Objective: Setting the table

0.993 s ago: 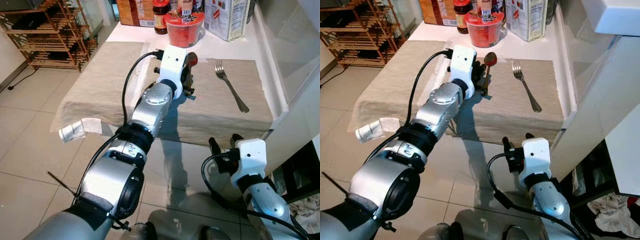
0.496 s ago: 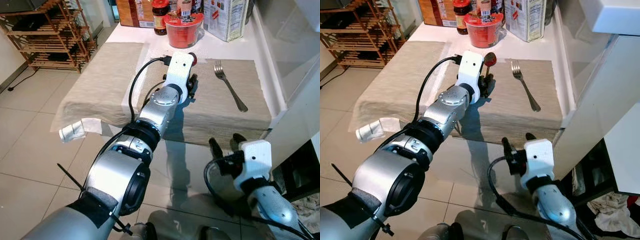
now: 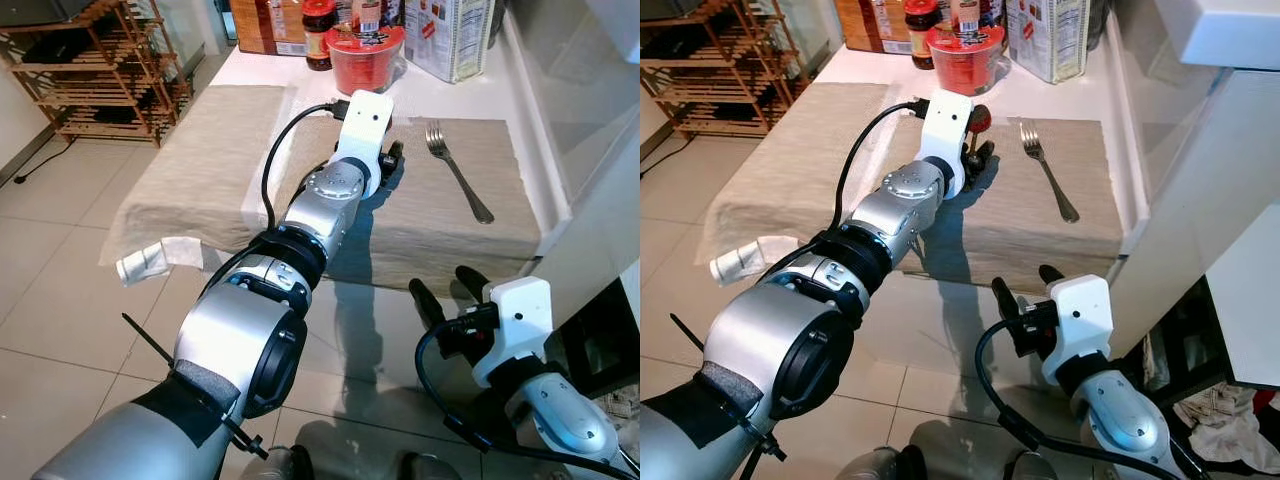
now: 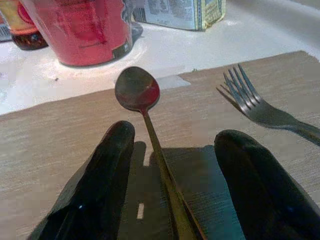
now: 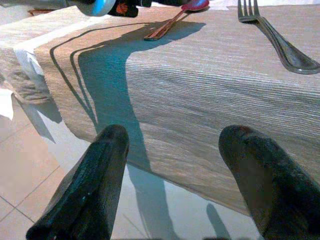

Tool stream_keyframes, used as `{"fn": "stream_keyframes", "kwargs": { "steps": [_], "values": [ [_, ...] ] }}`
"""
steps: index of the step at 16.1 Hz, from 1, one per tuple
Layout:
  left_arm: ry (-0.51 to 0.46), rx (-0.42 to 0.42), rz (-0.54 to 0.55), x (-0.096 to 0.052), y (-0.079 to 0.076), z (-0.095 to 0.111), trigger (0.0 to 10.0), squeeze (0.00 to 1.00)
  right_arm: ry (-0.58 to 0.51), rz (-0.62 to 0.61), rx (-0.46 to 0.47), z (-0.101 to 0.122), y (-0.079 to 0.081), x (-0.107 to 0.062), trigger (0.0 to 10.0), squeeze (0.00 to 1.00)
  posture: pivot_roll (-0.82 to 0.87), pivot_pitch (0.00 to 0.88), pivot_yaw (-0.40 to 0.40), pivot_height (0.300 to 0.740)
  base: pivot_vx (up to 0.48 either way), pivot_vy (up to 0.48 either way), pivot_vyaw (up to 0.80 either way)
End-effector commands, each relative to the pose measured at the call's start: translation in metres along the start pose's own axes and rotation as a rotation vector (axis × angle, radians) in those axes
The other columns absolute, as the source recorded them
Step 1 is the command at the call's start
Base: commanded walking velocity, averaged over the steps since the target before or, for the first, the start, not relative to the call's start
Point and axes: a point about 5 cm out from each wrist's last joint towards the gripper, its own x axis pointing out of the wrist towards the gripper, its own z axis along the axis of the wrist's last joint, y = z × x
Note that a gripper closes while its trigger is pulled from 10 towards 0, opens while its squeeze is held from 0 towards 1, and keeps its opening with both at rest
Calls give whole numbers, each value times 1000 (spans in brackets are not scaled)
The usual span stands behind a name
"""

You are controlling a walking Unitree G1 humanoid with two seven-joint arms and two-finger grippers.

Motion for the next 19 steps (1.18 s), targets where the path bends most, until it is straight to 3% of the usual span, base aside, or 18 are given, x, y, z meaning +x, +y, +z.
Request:
{"fn": "stream_keyframes", "kwargs": {
  "steps": [1, 9, 19],
  "values": [
    [6, -10, -2, 1, -5, 3, 10000, 0, -17, 7, 13, 5, 3, -1, 10000, 0, -197, 110, 126, 740, 0, 0, 0],
    [82, -15, 32, -1, 2, -16, 10000, 0, -9, 65, 65, 9, 11, -8, 10000, 0, -210, 125, 124, 740, 0, 0, 0],
    [141, 11, -11, -2, -6, -25, 10000, 0, -3, 78, 69, 8, 15, -5, 10000, 0, -210, 112, 128, 740, 0, 0, 0]
  ]
}}
